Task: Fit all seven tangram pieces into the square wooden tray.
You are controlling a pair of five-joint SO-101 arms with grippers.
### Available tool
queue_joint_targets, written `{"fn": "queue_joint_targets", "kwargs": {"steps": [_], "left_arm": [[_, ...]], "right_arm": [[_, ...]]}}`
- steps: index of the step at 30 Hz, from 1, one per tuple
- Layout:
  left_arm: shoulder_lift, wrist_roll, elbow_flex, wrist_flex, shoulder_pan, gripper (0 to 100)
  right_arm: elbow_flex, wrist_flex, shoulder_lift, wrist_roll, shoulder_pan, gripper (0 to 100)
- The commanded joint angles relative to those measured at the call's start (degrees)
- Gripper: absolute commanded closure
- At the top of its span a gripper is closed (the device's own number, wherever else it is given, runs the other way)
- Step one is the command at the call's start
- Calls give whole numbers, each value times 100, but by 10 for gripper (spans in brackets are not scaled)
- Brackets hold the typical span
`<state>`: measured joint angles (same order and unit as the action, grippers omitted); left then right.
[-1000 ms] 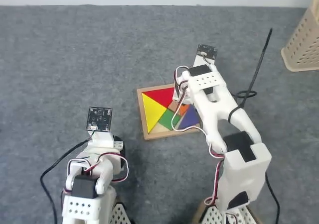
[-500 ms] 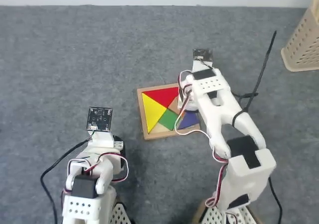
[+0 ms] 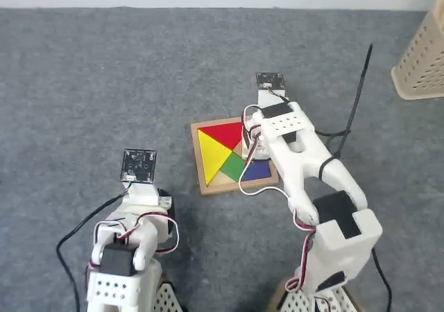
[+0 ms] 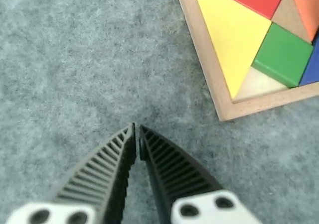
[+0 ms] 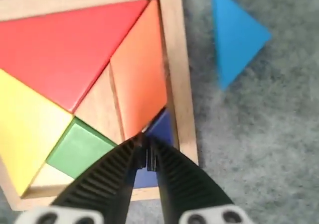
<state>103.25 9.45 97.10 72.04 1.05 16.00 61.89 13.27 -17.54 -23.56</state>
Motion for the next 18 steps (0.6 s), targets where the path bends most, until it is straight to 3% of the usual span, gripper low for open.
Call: {"fn": "queue_joint_targets", "kwargs": {"steps": [1,8,12,18], "left_arm": [[88,-26,-48,26,-9,987],[88,-26,-48,26,-9,987],[88,-26,-48,26,-9,987],[88,-26,-48,26,-9,987]], "right_arm": [[-26,-127,-303,237,-84,991],[-255,101,-673,396,75,990],[-352,286,-1182,1477,330,981],[-501,22,-1174,2233,716,808]]}}
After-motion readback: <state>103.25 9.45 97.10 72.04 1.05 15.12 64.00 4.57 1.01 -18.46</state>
